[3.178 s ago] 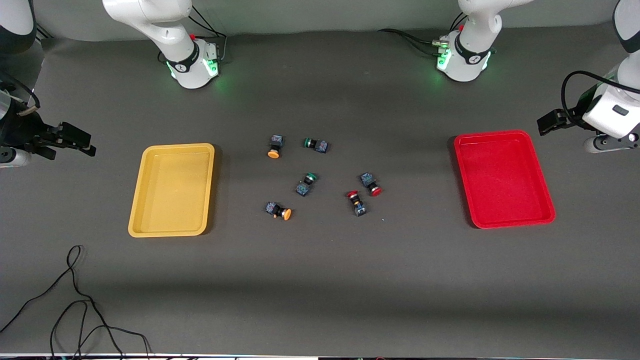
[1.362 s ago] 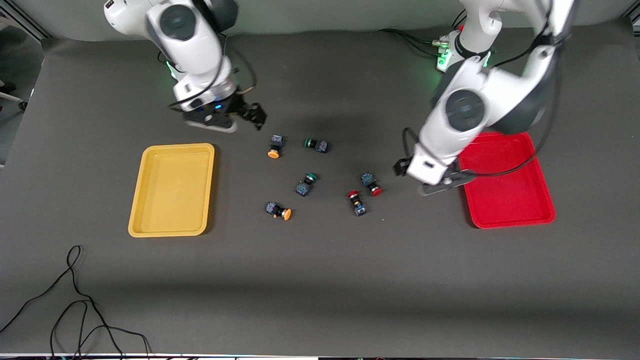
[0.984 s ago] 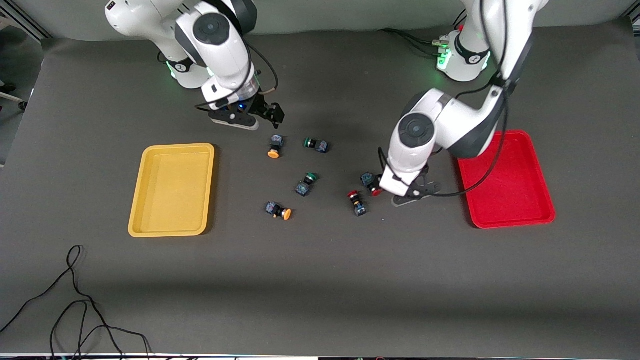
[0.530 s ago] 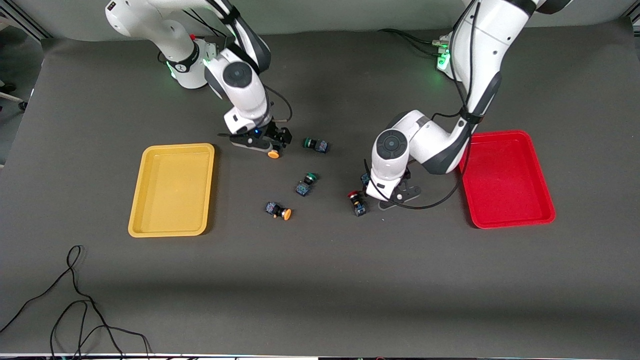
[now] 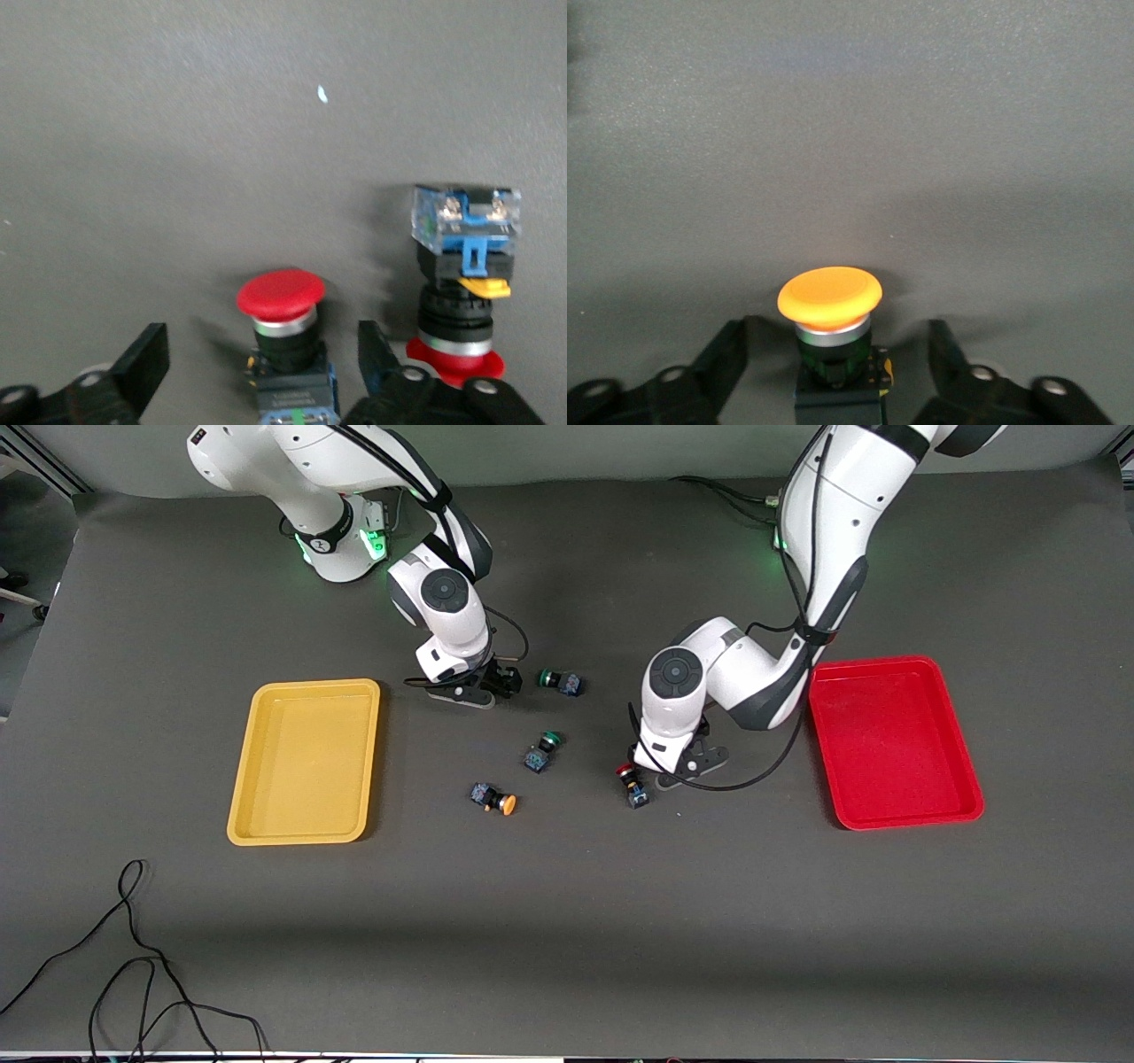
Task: Place red and yellow buttons in trays
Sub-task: 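Carry the yellow button to the yellow tray while the left gripper carries red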
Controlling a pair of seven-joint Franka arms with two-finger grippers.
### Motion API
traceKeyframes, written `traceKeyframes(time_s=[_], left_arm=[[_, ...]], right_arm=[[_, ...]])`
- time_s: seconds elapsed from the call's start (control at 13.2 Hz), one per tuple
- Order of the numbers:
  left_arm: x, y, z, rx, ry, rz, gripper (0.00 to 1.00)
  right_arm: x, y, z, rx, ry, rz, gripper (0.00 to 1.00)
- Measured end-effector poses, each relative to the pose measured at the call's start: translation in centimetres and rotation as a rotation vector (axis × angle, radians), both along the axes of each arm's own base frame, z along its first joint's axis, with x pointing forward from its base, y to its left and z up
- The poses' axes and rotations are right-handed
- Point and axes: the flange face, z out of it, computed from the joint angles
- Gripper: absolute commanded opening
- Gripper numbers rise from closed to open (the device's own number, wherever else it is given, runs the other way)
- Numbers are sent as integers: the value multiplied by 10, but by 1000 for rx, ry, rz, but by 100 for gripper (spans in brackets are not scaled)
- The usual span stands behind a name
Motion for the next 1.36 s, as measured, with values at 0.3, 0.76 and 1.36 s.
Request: traceKeyframes(time_s=[0.3, 0.76, 1.36], left_arm=[[2, 1, -1, 0, -3, 4, 0], [42, 63, 85, 119, 28, -70, 0], [17, 295, 177, 96, 204, -218, 0]], right_arm=[[3, 1, 5, 2, -4, 3, 8], [34, 1, 77, -33, 41, 24, 8], [166, -160, 227, -22, 120, 294, 8]])
